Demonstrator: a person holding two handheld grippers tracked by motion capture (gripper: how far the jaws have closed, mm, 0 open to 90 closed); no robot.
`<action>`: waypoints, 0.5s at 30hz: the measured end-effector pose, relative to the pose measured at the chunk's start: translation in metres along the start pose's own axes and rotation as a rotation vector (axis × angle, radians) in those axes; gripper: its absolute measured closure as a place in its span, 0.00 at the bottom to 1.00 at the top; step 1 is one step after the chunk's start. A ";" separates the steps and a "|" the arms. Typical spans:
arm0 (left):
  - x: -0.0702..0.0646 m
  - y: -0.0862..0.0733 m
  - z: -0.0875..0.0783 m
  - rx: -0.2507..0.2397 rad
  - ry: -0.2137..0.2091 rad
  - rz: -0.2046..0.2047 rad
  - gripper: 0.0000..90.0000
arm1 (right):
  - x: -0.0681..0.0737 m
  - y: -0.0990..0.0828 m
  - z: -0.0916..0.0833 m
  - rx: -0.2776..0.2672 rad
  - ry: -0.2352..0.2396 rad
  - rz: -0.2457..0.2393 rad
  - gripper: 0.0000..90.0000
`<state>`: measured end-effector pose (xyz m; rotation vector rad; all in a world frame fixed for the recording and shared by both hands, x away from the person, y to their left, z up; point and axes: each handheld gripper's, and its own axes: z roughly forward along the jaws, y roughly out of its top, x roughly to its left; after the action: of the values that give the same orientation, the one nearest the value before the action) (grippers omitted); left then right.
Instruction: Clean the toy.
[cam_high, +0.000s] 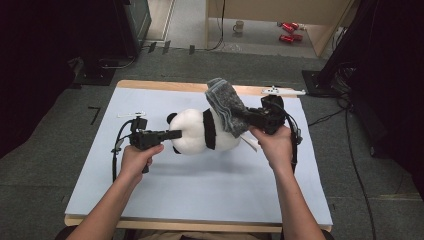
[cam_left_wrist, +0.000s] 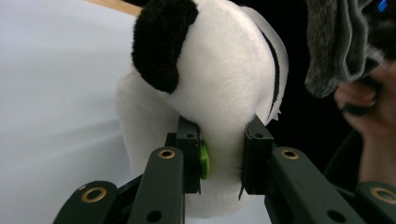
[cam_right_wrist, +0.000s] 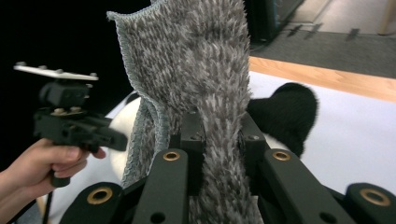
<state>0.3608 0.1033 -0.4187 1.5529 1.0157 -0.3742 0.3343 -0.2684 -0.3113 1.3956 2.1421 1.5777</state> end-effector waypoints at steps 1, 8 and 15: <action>0.001 0.000 0.000 0.007 0.000 -0.007 0.82 | 0.003 0.000 0.000 0.003 0.014 -0.003 0.87; 0.016 -0.007 0.010 0.097 0.048 -0.068 0.82 | 0.011 -0.012 0.025 0.086 0.058 -0.008 0.87; 0.025 -0.006 0.011 0.099 0.078 -0.046 0.81 | -0.003 -0.037 0.056 0.189 0.019 -0.009 0.87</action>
<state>0.3739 0.1023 -0.4440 1.6456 1.1086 -0.4035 0.3471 -0.2326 -0.3667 1.4260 2.3585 1.4221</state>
